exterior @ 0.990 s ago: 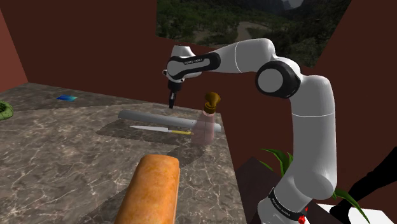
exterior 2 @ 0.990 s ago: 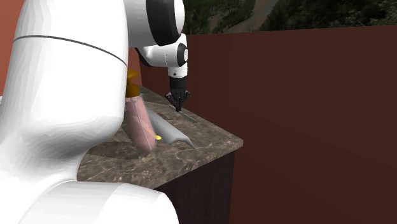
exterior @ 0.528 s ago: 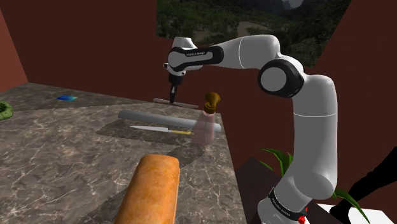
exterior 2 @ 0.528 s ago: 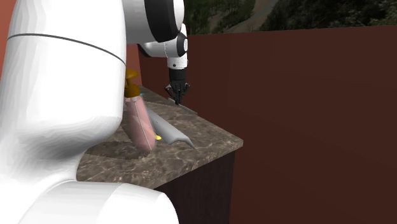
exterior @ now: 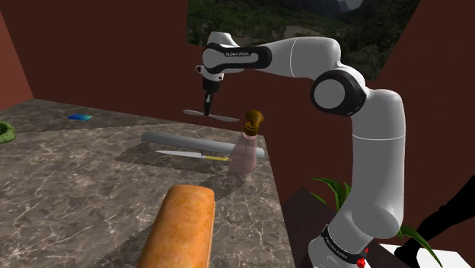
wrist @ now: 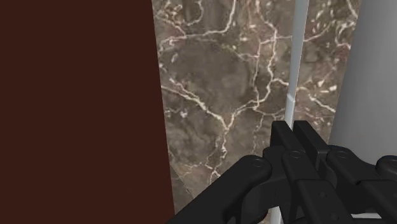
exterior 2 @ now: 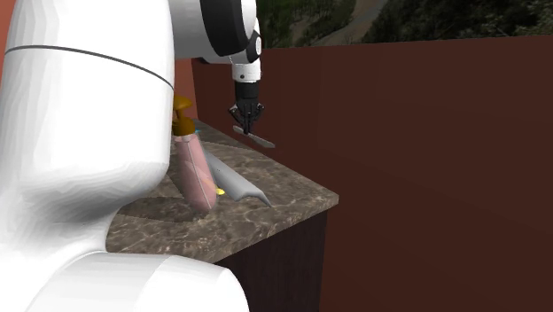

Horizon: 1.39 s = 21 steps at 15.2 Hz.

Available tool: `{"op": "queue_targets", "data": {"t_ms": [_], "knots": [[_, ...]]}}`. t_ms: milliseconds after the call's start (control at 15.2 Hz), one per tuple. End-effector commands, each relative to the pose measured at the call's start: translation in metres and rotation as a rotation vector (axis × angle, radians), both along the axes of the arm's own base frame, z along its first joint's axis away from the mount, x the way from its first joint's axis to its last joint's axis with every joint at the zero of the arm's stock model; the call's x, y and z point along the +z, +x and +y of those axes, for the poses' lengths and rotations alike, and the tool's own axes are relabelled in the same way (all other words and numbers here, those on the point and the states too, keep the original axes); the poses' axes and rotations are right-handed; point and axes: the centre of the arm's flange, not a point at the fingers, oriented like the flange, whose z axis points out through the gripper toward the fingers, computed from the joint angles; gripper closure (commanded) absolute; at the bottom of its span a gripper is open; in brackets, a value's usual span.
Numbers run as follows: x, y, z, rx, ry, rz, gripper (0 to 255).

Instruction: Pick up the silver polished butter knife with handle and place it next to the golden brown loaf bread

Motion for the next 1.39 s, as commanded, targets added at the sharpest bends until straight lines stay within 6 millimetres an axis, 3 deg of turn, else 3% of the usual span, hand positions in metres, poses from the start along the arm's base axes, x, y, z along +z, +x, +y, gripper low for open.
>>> {"op": "queue_targets", "data": {"t_ms": [0, 1320], "knots": [[0.011, 0.0, 0.0, 0.0, 0.0, 0.0, 255], [0.117, 0.0, 0.0, 0.0, 0.0, 0.0, 255]]}}
